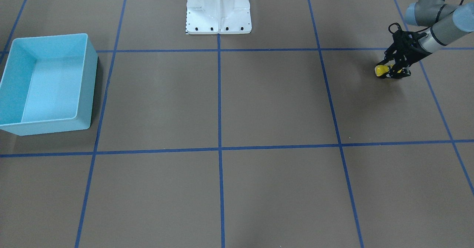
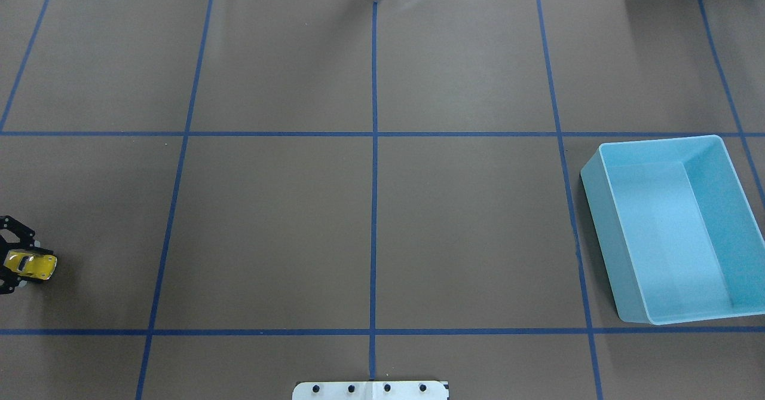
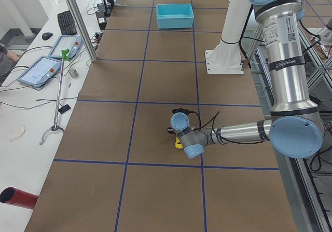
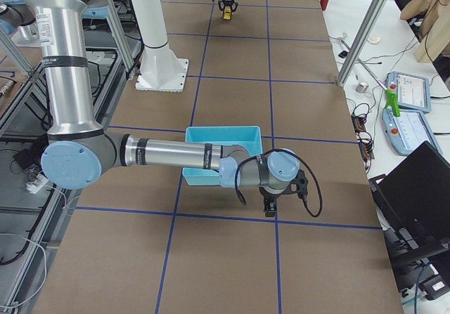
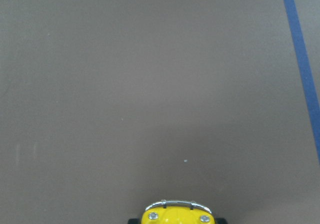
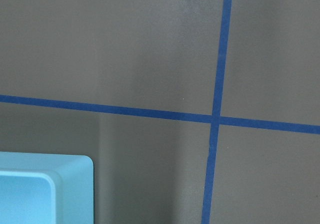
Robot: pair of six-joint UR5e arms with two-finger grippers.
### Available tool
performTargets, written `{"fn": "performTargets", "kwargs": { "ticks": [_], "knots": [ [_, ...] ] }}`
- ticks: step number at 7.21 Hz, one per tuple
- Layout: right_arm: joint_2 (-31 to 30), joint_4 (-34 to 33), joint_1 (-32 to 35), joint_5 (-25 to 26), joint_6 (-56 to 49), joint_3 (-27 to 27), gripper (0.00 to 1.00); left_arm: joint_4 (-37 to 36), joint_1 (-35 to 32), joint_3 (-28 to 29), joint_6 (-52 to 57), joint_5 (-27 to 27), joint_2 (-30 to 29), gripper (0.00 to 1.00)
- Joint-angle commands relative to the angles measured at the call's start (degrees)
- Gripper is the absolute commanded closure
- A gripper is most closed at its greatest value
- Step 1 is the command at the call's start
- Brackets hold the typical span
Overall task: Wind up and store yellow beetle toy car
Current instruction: 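Keep dragging the car backward along the table with the left gripper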
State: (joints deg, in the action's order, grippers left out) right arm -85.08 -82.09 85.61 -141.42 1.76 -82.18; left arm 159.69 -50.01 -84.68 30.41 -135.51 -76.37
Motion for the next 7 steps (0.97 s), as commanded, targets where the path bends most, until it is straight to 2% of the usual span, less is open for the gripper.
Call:
{"fn": "performTargets", "kwargs": {
  "ticks": [1, 3, 4, 5, 7],
  "knots": [
    [0.00, 0.00, 0.00, 0.00, 0.00, 0.00, 0.00, 0.18, -0.53, 0.22, 0.00, -0.37, -0.01, 1.00],
    [0.00, 0.00, 0.00, 0.09, 0.00, 0.00, 0.00, 0.27, -0.79, 0.40, 0.00, -0.37, -0.01, 1.00],
    [0.00, 0.00, 0.00, 0.09, 0.00, 0.09, 0.00, 0.27, -1.14, 0.40, -0.09, -0.37, -0.01, 0.78],
    [0.00, 0.00, 0.00, 0.00, 0.00, 0.09, 0.00, 0.27, -1.49, 0.66, -0.17, -1.32, 0.08, 0.02],
    [0.00, 0.00, 0.00, 0.09, 0.00, 0.09, 0.00, 0.18, -2.55, 0.84, -0.17, -2.39, 0.16, 0.00]
  ]
}}
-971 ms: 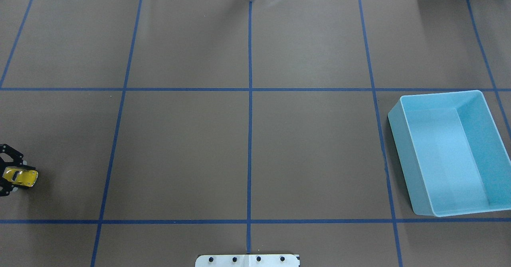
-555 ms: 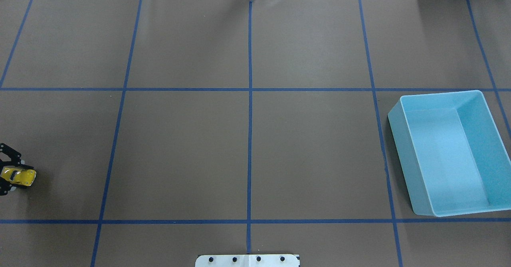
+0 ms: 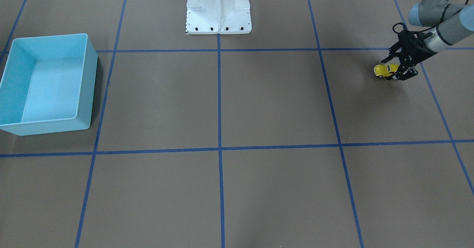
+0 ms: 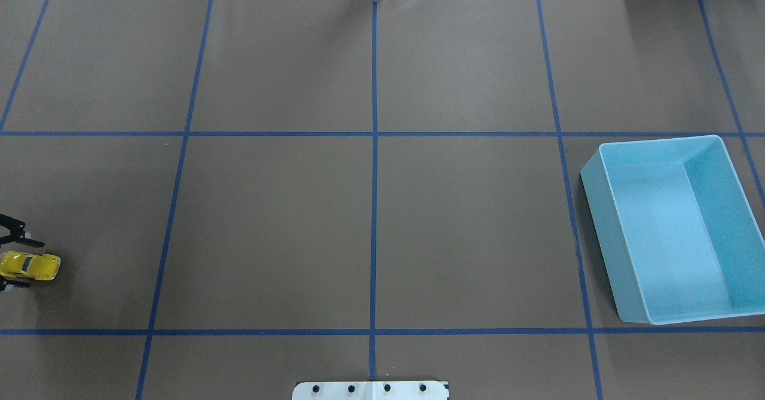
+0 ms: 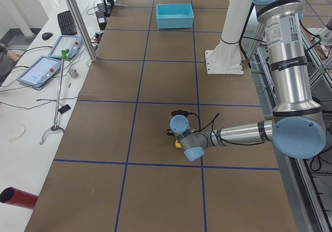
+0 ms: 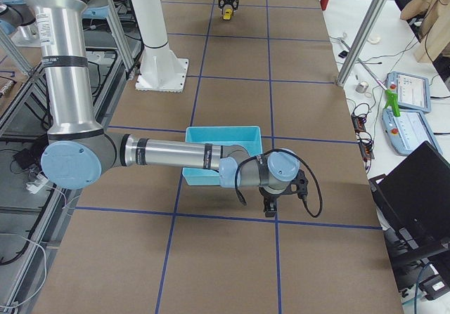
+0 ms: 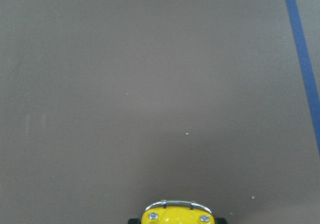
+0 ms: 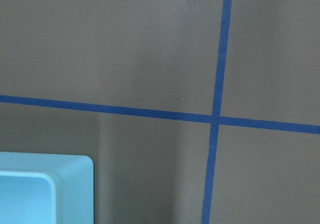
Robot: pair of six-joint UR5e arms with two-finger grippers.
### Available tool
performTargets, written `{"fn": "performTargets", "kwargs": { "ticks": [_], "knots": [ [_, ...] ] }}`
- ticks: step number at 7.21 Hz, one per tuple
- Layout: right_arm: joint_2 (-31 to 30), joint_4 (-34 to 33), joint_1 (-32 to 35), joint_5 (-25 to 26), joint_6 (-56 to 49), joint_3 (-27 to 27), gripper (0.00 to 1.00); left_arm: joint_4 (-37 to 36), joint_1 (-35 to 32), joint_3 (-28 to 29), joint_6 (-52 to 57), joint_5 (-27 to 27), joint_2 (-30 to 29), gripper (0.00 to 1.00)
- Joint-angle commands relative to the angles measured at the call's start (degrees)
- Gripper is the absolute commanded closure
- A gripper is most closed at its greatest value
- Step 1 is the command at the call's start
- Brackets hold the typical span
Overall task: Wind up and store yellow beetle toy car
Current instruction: 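Open the left gripper to release the car toward the blue bin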
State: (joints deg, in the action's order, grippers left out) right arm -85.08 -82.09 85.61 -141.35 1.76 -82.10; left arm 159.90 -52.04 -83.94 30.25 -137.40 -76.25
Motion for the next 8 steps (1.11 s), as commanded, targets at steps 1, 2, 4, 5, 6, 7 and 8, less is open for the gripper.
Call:
{"fn": "performTargets", "kwargs": {
  "ticks": [1, 2, 4, 5, 6, 7, 8],
  "knots": [
    [0.00, 0.00, 0.00, -0.06, 0.00, 0.01, 0.00, -0.03, -0.69, 0.09, -0.02, -0.50, 0.05, 0.00],
    [0.00, 0.00, 0.00, 0.02, 0.00, 0.01, 0.00, 0.06, -0.87, 0.09, -0.02, -0.50, 0.05, 0.00],
    [0.00, 0.00, 0.00, -0.06, 0.00, 0.01, 0.00, -0.03, -0.96, -0.09, -0.10, -0.41, 0.05, 0.00],
    [0.00, 0.00, 0.00, -0.06, 0.00, 0.01, 0.00, -0.03, -1.04, -0.35, -0.19, -0.41, 0.05, 0.00],
    [0.00, 0.00, 0.00, -0.06, 0.00, -0.08, 0.00, -0.12, -1.57, -0.79, -0.45, -0.50, 0.05, 0.00],
    [0.00, 0.00, 0.00, -0.06, 0.00, -0.08, 0.00, -0.12, -1.83, -0.79, -0.72, -0.41, 0.05, 0.00],
    [0.09, 0.00, 0.00, -0.06, 0.00, -0.08, 0.00, -0.38, -2.62, -0.88, -0.81, -0.41, 0.05, 0.00]
  ]
}}
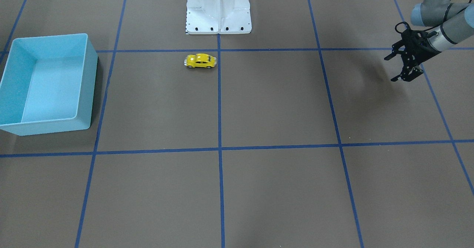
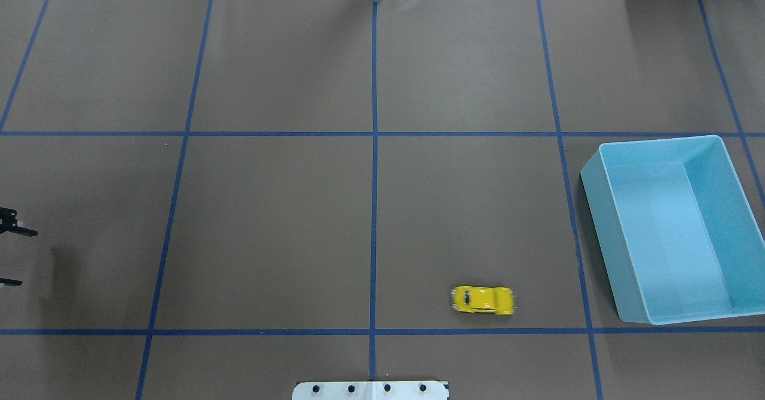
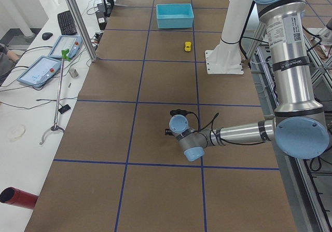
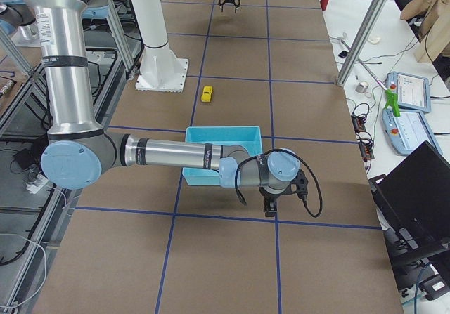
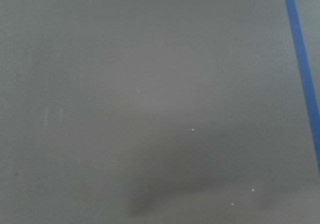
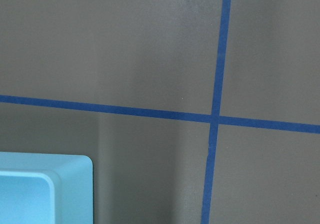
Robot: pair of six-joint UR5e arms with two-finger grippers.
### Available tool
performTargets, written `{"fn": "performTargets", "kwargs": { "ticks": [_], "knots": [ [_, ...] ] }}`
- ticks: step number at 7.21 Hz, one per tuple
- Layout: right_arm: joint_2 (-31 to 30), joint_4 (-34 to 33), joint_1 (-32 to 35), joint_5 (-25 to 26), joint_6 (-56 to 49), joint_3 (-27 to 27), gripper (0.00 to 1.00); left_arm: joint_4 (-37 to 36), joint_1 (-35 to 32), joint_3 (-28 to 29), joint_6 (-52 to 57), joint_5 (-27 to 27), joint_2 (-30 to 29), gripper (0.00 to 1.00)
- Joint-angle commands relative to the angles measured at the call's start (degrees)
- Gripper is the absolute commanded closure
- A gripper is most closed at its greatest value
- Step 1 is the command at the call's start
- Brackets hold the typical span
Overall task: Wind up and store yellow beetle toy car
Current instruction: 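Open the left gripper to release the car toward the blue bin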
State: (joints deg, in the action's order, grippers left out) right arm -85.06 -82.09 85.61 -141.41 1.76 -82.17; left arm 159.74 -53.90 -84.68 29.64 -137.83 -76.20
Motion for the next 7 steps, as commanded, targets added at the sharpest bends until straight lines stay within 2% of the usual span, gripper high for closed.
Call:
{"fn": "performTargets", "kwargs": {
  "ticks": [1, 4, 6, 7],
  "knots": [
    [0.07, 0.00, 0.00, 0.00, 0.00, -0.10, 0.00, -0.39, -1.03, -0.13, -0.28, 0.02, 0.00, 0.00],
    [0.24, 0.00, 0.00, 0.00, 0.00, -0.19, 0.00, -0.48, -1.65, -0.13, -3.00, 0.02, 0.00, 0.00],
    [0.24, 0.00, 0.00, 0.08, 0.00, -3.16, 0.00, -0.66, -2.35, -0.04, -3.79, 0.20, 0.00, 0.00],
    [0.33, 0.00, 0.00, 0.00, 0.00, -3.44, 0.00, -0.92, -3.57, -0.48, -9.97, 0.20, 0.00, 0.00]
  ]
}}
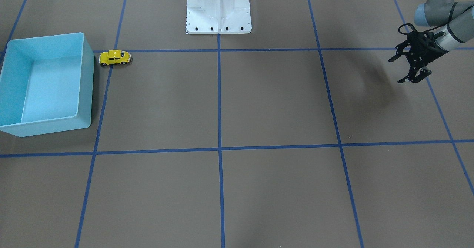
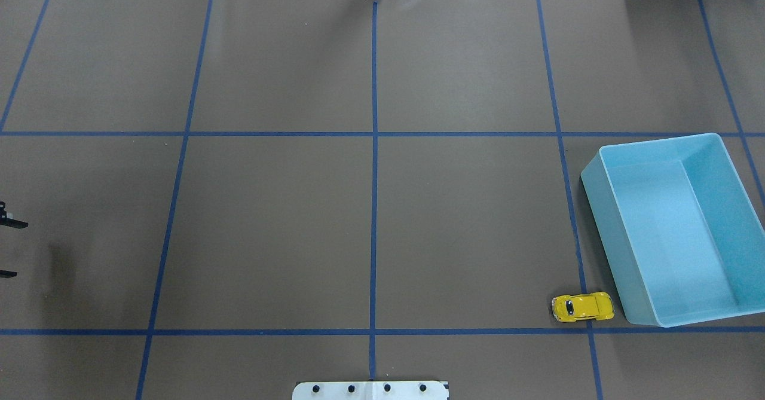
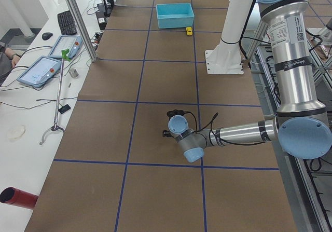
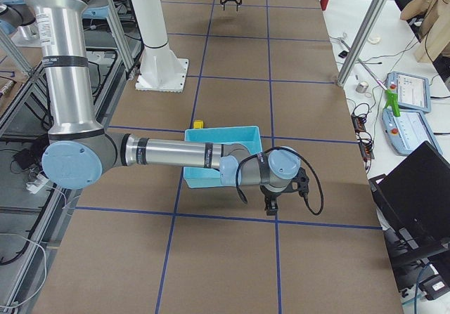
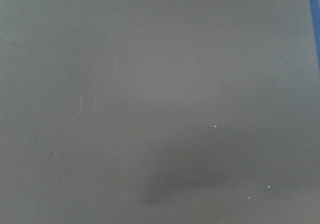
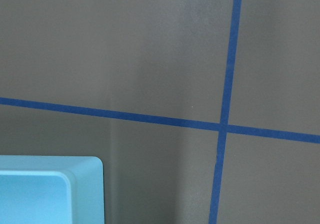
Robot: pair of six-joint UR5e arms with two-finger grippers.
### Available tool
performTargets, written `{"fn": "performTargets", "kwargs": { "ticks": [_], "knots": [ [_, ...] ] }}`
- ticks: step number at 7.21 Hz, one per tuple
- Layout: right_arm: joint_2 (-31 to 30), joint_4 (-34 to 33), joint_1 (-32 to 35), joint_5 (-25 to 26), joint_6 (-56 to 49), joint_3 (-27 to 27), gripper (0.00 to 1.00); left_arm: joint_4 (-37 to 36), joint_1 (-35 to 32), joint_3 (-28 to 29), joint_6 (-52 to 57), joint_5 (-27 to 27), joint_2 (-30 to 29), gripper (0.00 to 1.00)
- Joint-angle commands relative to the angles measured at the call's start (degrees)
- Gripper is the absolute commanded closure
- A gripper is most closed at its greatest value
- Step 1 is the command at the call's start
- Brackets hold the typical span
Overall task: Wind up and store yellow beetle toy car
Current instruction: 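Move the right arm toward the car beside the bin while the left arm withdraws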
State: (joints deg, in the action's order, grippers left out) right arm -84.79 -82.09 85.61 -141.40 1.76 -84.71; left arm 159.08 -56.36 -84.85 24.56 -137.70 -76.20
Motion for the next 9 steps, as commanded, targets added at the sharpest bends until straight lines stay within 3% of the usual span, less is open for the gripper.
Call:
{"fn": "performTargets", "kwargs": {
  "ticks": [1, 3, 5, 7, 9],
  "knots": [
    [-0.02, 0.00, -0.17, 0.16, -0.09, -2.81, 0.00, -0.26, -2.16, -0.67, -8.61, 0.24, -0.09, 0.00],
    [0.07, 0.00, -3.24, 0.60, -0.17, -7.73, 0.00, -5.76, -4.18, -2.24, -12.15, 0.59, -0.18, 0.00],
    [0.15, 0.00, -8.76, 4.10, -2.79, -14.40, 0.00, -17.07, -8.39, -4.35, -13.38, 0.59, -0.70, 0.00],
    [3.39, -0.09, -12.64, 6.14, -4.57, -15.84, 0.00, -29.38, -12.70, -8.74, -14.27, 0.33, -0.79, 0.00],
    [5.77, -0.18, -17.74, 8.32, -8.07, -18.29, 0.00, -35.64, -16.13, -10.68, -16.45, -0.11, -1.14, 0.00]
  ]
}}
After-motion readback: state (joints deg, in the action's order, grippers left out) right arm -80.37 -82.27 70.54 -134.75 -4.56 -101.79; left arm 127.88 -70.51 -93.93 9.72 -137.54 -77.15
